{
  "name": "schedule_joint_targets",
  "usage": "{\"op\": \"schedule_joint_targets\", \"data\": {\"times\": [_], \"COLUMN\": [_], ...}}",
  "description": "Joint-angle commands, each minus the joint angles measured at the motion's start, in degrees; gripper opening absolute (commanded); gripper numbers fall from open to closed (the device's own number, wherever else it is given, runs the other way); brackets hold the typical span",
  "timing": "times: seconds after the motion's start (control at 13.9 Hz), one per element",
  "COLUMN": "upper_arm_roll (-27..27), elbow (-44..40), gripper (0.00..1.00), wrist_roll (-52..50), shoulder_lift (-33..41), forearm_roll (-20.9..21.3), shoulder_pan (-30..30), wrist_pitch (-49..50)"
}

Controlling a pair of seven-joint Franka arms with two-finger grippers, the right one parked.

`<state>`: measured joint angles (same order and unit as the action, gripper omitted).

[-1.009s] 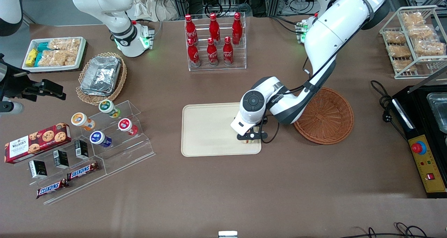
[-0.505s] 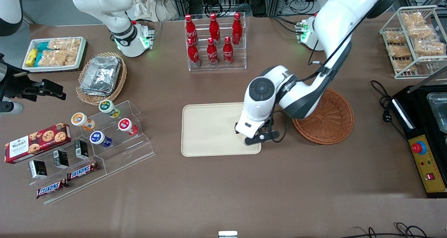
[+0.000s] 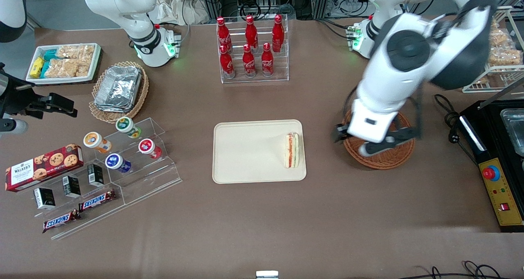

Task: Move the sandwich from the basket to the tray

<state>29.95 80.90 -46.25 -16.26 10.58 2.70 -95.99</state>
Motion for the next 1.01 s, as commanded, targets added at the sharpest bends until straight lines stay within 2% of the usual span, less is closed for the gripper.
{"op": "schedule_joint_targets", "data": {"times": [0.0,0.14,0.36,0.43,0.65,0.94], "upper_arm_roll": [-8.3,-16.6,-29.4,-32.1,-33.4,-33.8], "elbow": [1.2,3.2,11.2,13.7,13.6,8.6], "gripper": [1.0,1.0,1.0,1.0,1.0,1.0], "wrist_roll": [9.9,23.1,35.3,38.2,44.6,45.9], "shoulder_lift": [5.0,9.9,17.9,20.0,20.4,16.4], "forearm_roll": [-6.1,-9.9,-10.1,-10.1,-9.8,-9.2], "shoulder_pan": [0.3,-1.5,-8.4,-9.8,-9.5,-9.5], "wrist_pitch": [1.9,7.9,8.5,8.1,8.2,8.5]}}
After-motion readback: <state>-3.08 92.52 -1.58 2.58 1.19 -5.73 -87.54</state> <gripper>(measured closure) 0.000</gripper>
